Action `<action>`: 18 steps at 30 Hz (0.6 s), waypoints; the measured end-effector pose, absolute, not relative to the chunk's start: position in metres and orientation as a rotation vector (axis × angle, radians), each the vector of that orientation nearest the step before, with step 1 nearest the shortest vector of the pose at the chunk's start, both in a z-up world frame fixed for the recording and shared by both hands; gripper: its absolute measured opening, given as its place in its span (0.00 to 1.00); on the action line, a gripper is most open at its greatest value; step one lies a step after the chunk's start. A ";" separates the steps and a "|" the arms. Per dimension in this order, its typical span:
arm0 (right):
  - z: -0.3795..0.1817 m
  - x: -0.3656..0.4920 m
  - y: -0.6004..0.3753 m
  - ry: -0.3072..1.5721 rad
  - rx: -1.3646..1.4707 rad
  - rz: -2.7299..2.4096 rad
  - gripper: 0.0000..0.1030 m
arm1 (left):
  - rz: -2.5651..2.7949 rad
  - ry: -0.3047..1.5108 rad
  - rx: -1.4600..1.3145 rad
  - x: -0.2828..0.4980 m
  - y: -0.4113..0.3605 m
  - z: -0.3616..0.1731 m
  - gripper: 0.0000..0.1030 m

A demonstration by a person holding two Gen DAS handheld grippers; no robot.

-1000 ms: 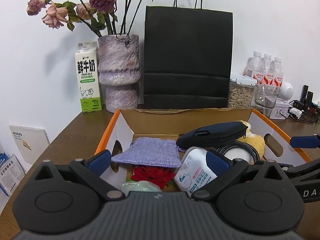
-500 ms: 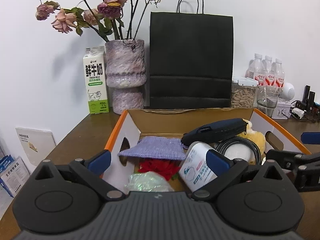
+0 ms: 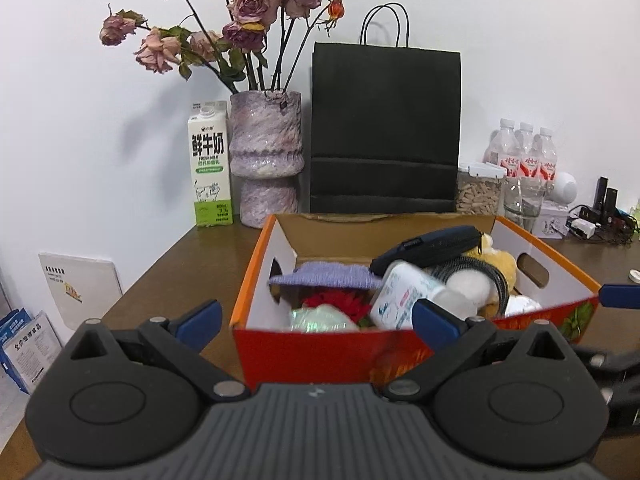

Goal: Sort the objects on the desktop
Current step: 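Move both grippers back from the box toward the cable on the table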

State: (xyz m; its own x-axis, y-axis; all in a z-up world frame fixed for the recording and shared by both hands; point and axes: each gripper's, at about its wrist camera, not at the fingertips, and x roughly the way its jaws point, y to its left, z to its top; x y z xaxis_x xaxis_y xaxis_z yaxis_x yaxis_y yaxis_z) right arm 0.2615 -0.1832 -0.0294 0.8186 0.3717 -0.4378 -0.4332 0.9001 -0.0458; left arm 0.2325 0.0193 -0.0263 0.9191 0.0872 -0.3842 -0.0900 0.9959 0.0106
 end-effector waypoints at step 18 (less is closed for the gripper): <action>-0.069 0.241 -0.147 0.619 -0.180 0.505 1.00 | 0.090 0.499 -0.054 0.195 0.060 -0.047 1.00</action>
